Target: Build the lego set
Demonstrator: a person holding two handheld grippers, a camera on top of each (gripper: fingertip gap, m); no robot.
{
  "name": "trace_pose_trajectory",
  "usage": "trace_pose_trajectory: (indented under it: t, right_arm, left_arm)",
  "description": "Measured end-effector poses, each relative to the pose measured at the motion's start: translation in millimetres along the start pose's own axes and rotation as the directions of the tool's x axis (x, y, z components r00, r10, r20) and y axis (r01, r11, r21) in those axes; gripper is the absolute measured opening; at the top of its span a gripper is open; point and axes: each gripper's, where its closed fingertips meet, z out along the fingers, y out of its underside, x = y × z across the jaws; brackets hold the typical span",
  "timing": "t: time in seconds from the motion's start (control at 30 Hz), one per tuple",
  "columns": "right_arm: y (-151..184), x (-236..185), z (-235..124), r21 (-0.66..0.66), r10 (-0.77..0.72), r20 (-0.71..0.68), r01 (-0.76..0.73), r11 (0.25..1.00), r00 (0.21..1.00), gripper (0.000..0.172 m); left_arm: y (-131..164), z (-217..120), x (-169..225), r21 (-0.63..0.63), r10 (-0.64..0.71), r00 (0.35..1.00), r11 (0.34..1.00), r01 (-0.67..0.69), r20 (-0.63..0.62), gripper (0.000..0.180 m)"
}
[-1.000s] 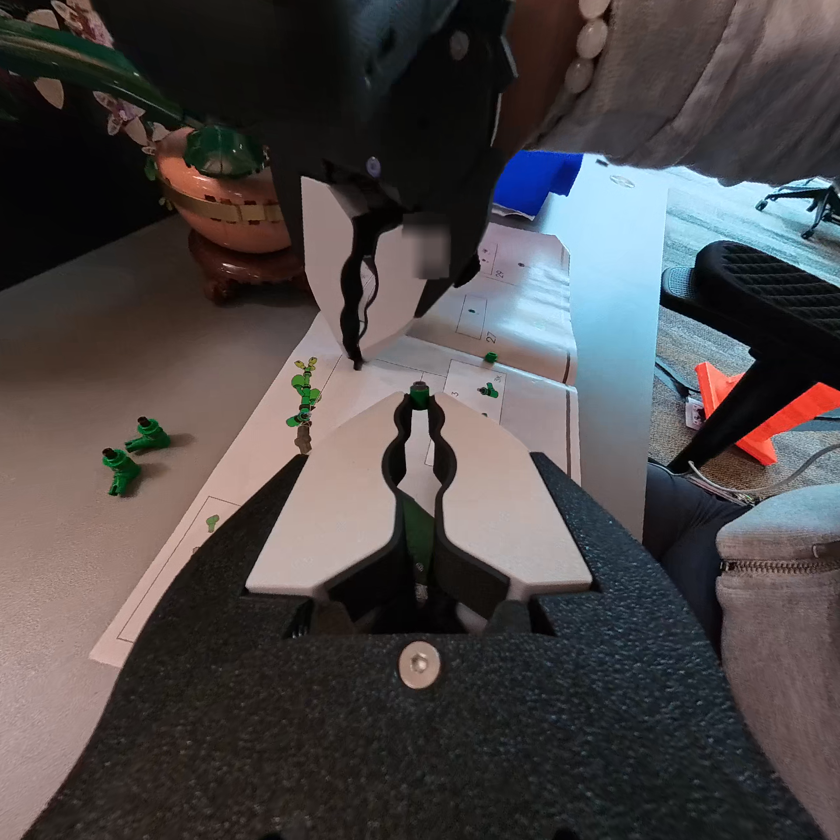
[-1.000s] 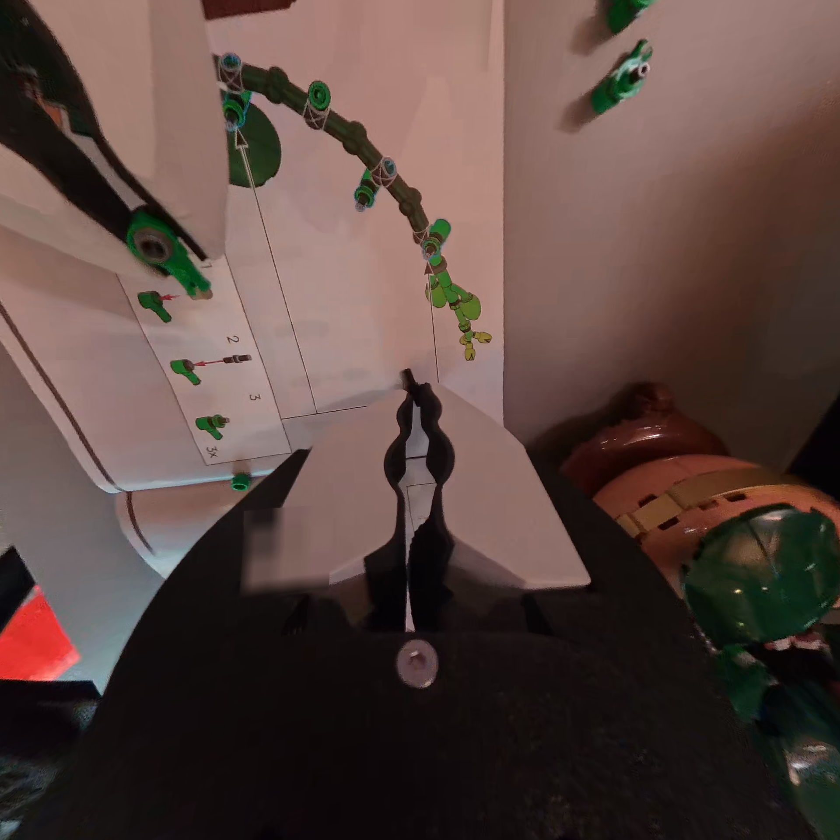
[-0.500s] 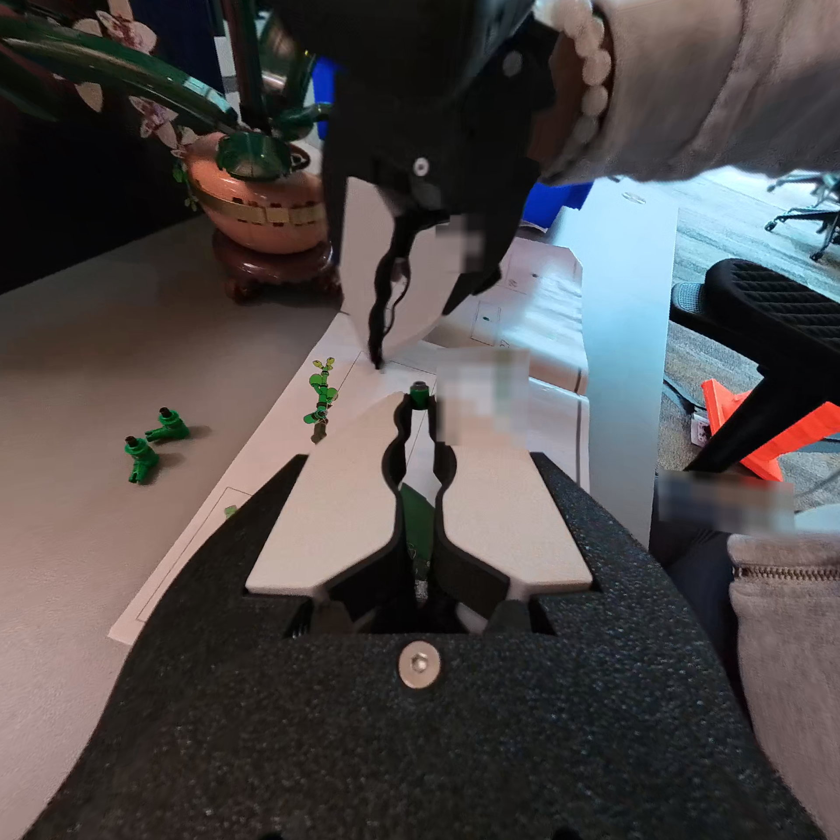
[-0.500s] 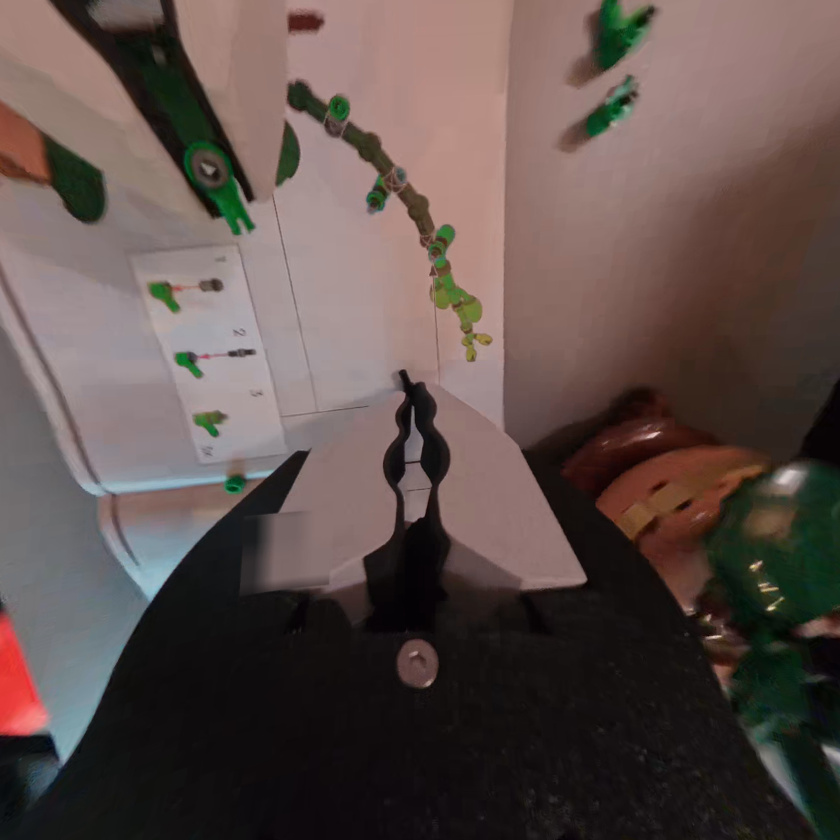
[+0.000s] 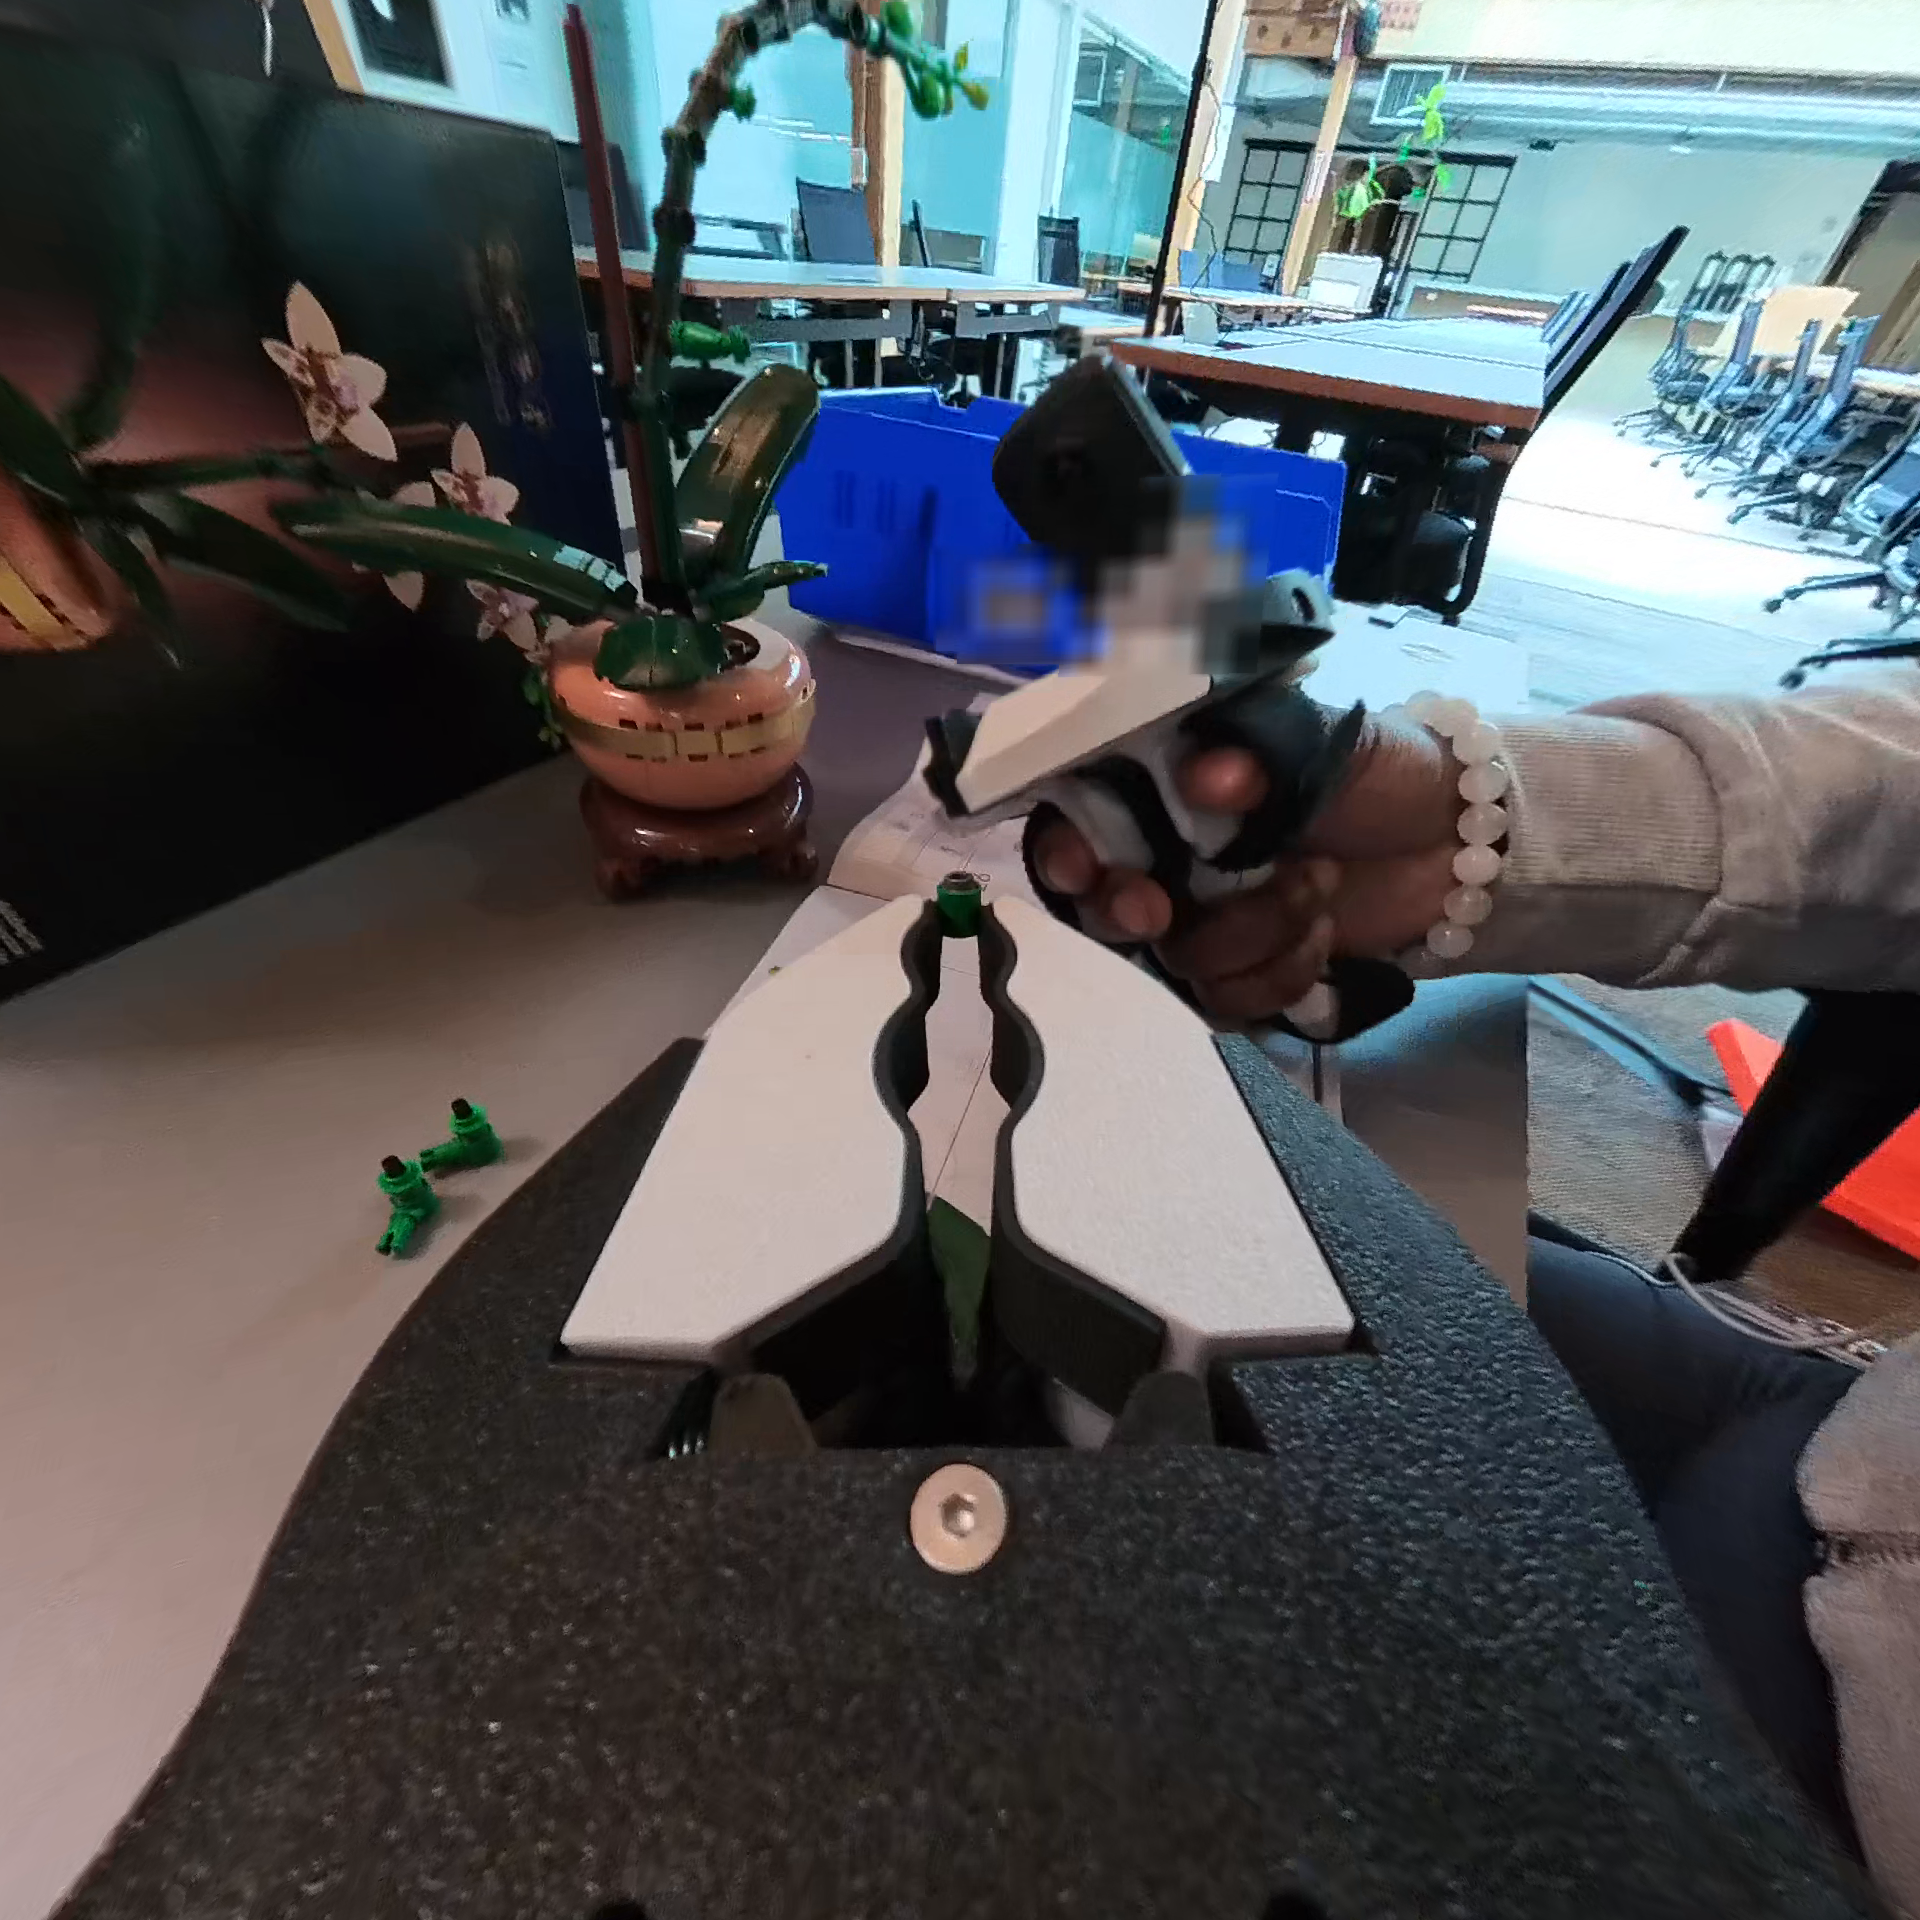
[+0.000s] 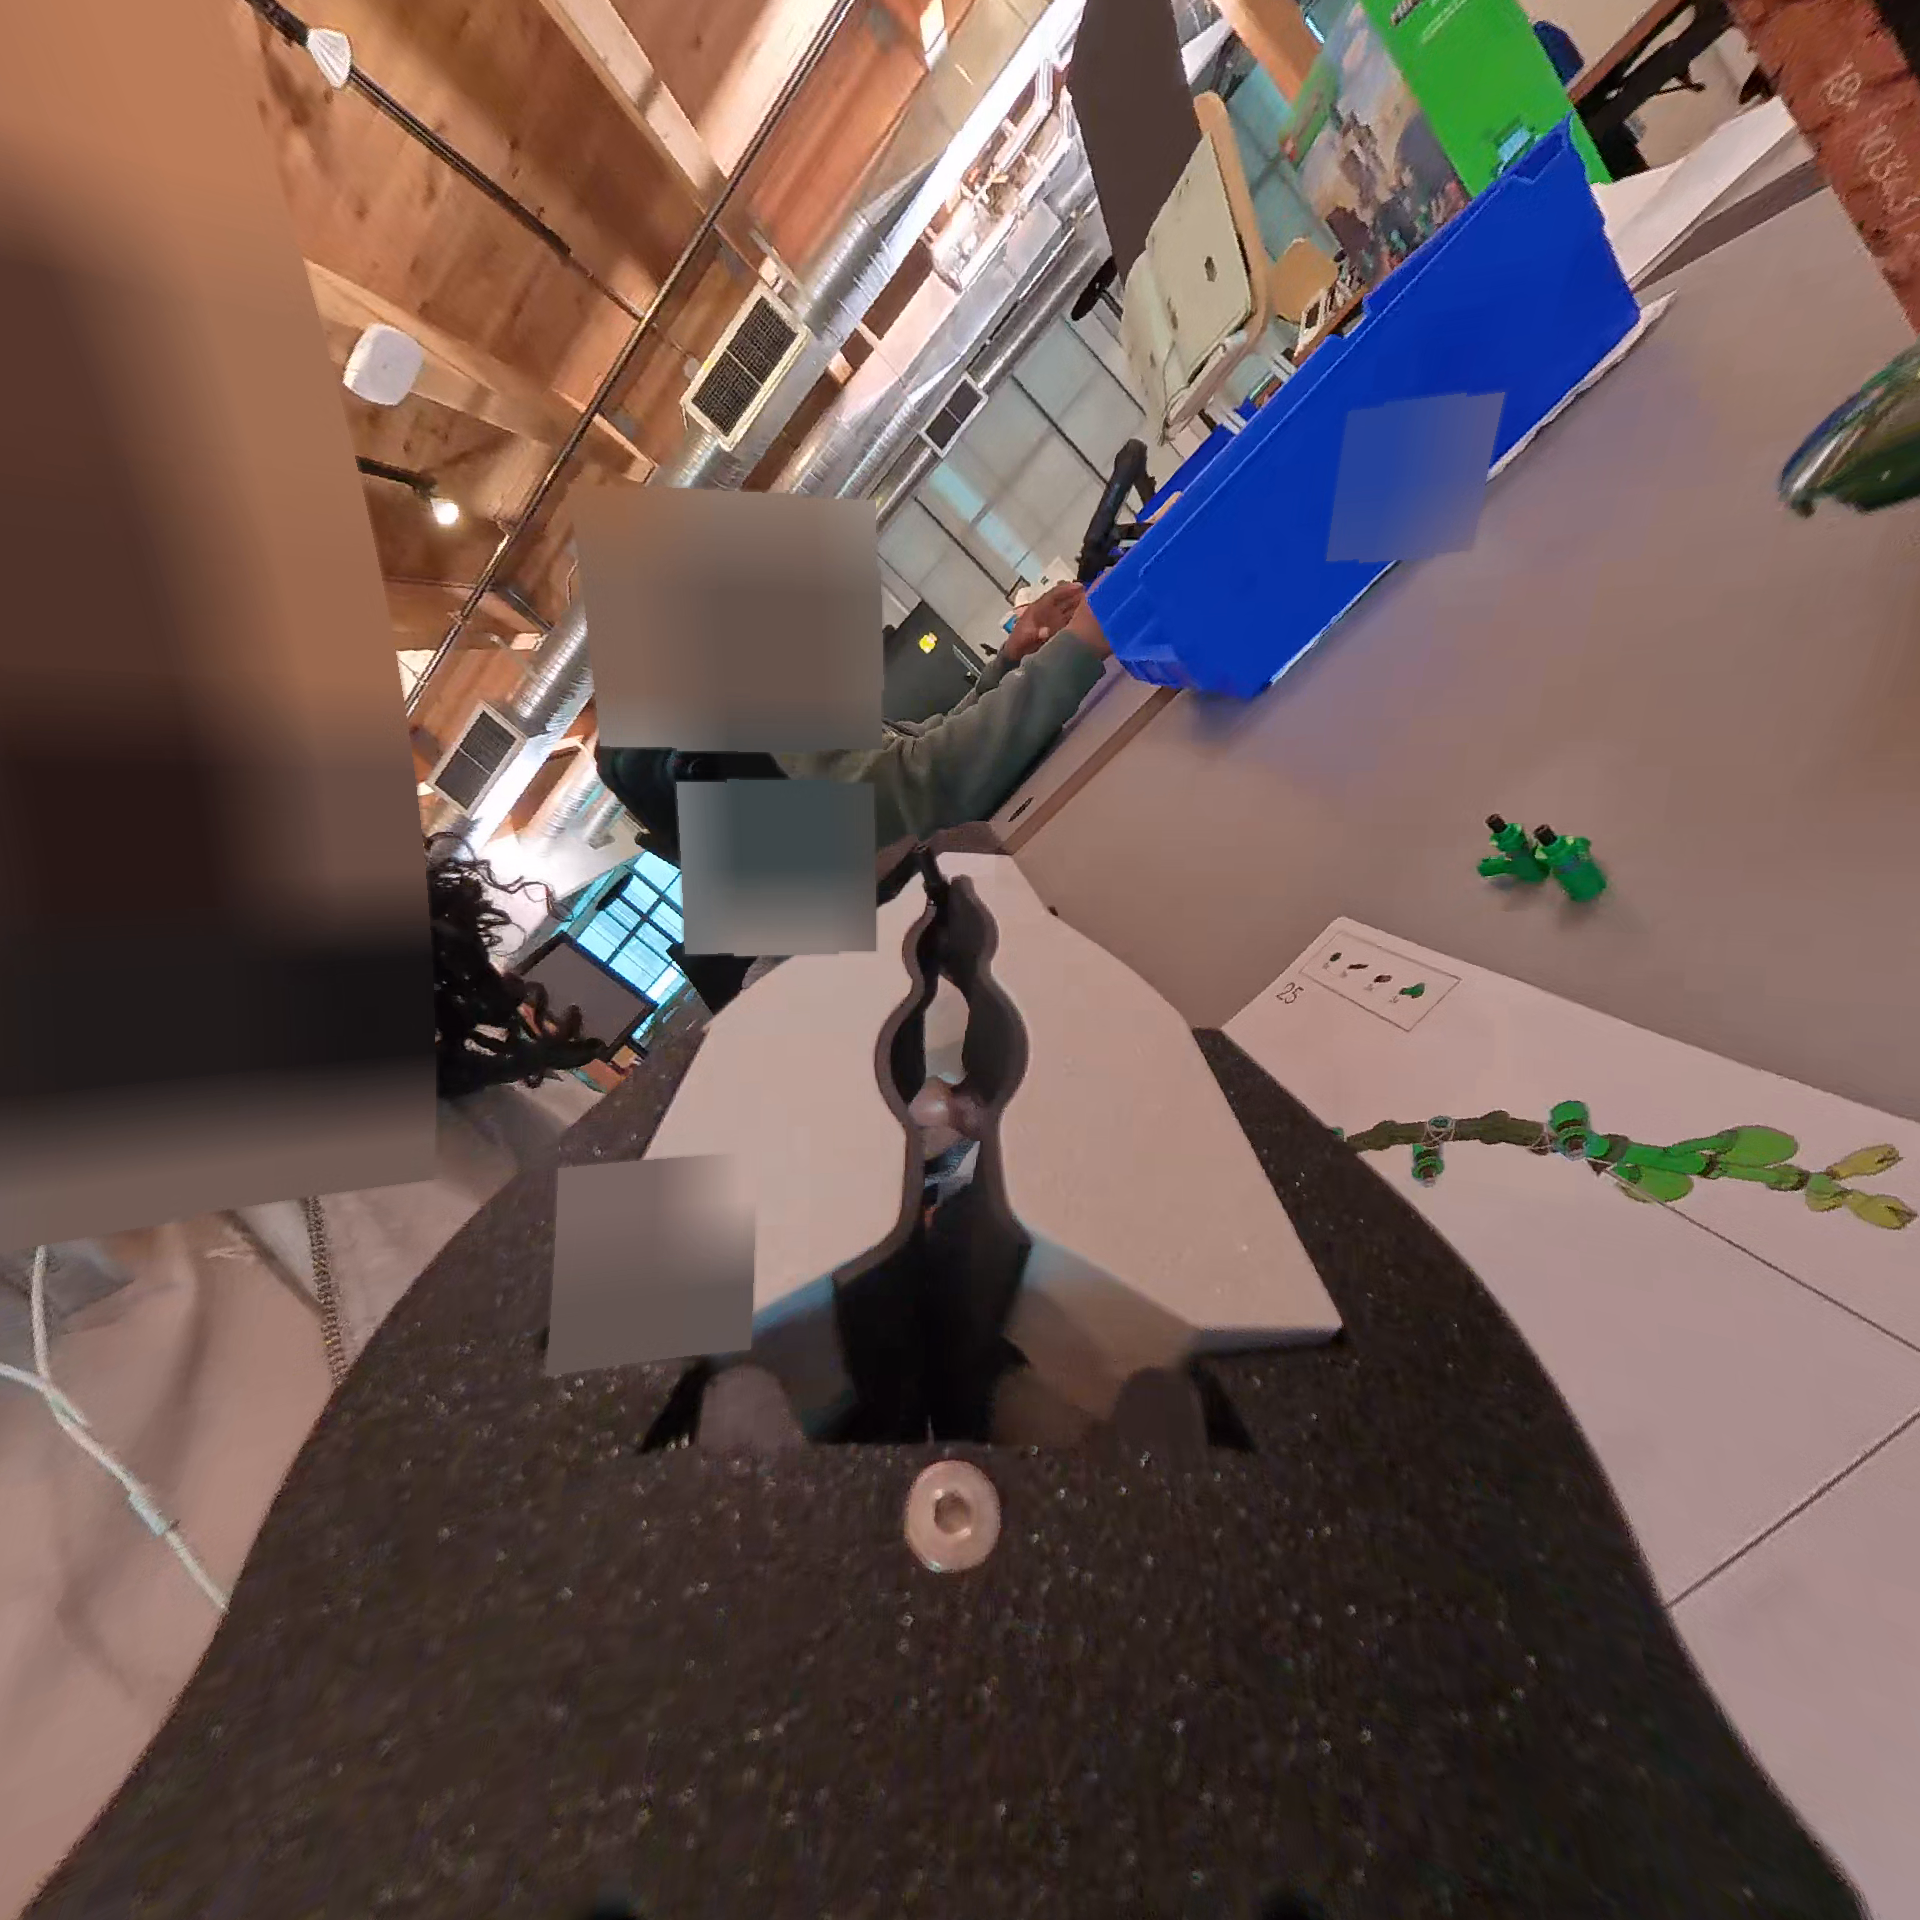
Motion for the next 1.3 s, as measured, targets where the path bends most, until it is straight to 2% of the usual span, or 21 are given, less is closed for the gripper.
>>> trace_pose_trajectory:
  t: [0.03, 0.1, 0.17, 0.2, 0.23, 0.27, 0.3, 0.33, 0.37, 0.4, 0.43, 0.5, 0.57, 0.67, 1.03, 1.3]
  right_arm:
    - [1, -1, 0, 0.006, 0.004, 0.01, -0.004, 1.0, 1.0, 0.001]
    - [3, 0, -2, -0.025, -0.017, 0.0, 0.017, 1.0, 1.0, 0.0]
    - [2, 4, -8, -0.137, -0.18, -0.071, 0.169, 0.976, 0.981, 0.001]
    - [2, 8, -13, -0.246, -0.332, -0.119, 0.296, 0.923, 0.936, 0.001]
    - [-1, 12, -20, -0.373, -0.533, -0.144, 0.454, 0.81, 0.833, 0.001]
    - [-4, 12, -25, -0.499, -0.744, -0.108, 0.611, 0.614, 0.659, 0.001]
    - [-8, 13, -29, -0.604, -0.908, -0.029, 0.717, 0.349, 0.418, 0.002]
    - [-13, 12, -32, -0.671, -0.985, 0.074, 0.739, 0.065, 0.153, 0.001]
    - [-13, 10, -32, -0.687, -0.975, 0.204, 0.697, -0.203, -0.082, 0.002]
    - [-11, 7, -31, -0.661, -0.914, 0.309, 0.631, -0.406, -0.264, 0.001]
    - [-5, 6, -30, -0.616, -0.84, 0.388, 0.571, -0.542, -0.378, 0.001]
    - [10, 10, -32, -0.54, -0.716, 0.498, 0.471, -0.697, -0.488, 0.001]
    - [18, 12, -33, -0.486, -0.625, 0.543, 0.397, -0.779, -0.561, 0.0]
    - [26, 9, -30, -0.447, -0.552, 0.565, 0.335, -0.83, -0.613, 0.0]
    - [37, 8, -32, -0.389, -0.48, 0.601, 0.291, -0.874, -0.639, 0.001]
    - [46, 9, -32, -0.346, -0.449, 0.618, 0.289, -0.893, -0.645, 0.0]
  left_arm:
    - [0, 0, 1, -0.001, 0.019, 1.0, 1.0, -0.019, 0.004, 0.006]
    - [3, 0, 0, -0.025, 0.053, 0.998, 0.998, -0.053, 0.013, 0.006]
    - [8, -1, -3, -0.065, 0.102, 0.994, 0.993, -0.1, 0.028, 0.006]
    - [10, -1, -3, -0.09, 0.121, 0.992, 0.989, -0.118, 0.023, 0.006]
    - [14, -1, -1, -0.12, 0.113, 0.994, 0.986, -0.112, 0.003, 0.006]
    - [20, 0, 3, -0.161, 0.07, 0.997, 0.984, -0.073, -0.026, 0.006]
    - [27, 2, 9, -0.207, -0.002, 0.998, 0.978, -0.012, -0.067, 0.007]
    - [34, 3, 15, -0.241, -0.086, 0.99, 0.969, 0.057, -0.11, 0.006]
    - [35, 4, 20, -0.258, -0.161, 0.977, 0.959, 0.12, -0.142, 0.006]
    - [35, 4, 25, -0.265, -0.217, 0.961, 0.95, 0.167, -0.173, 0.006]
    - [35, 3, 28, -0.277, -0.263, 0.945, 0.939, 0.204, -0.195, 0.006]
    - [38, 2, 31, -0.303, -0.333, 0.92, 0.916, 0.263, -0.209, 0.006]
    - [36, 1, 31, -0.298, -0.385, 0.896, 0.902, 0.313, -0.221, 0.006]
    - [34, 1, 31, -0.282, -0.428, 0.874, 0.889, 0.361, -0.231, 0.006]
    - [35, 2, 31, -0.299, -0.468, 0.85, 0.869, 0.393, -0.242, 0.006]
    - [41, 2, 37, -0.348, -0.46, 0.852, 0.864, 0.364, -0.251, 0.006]
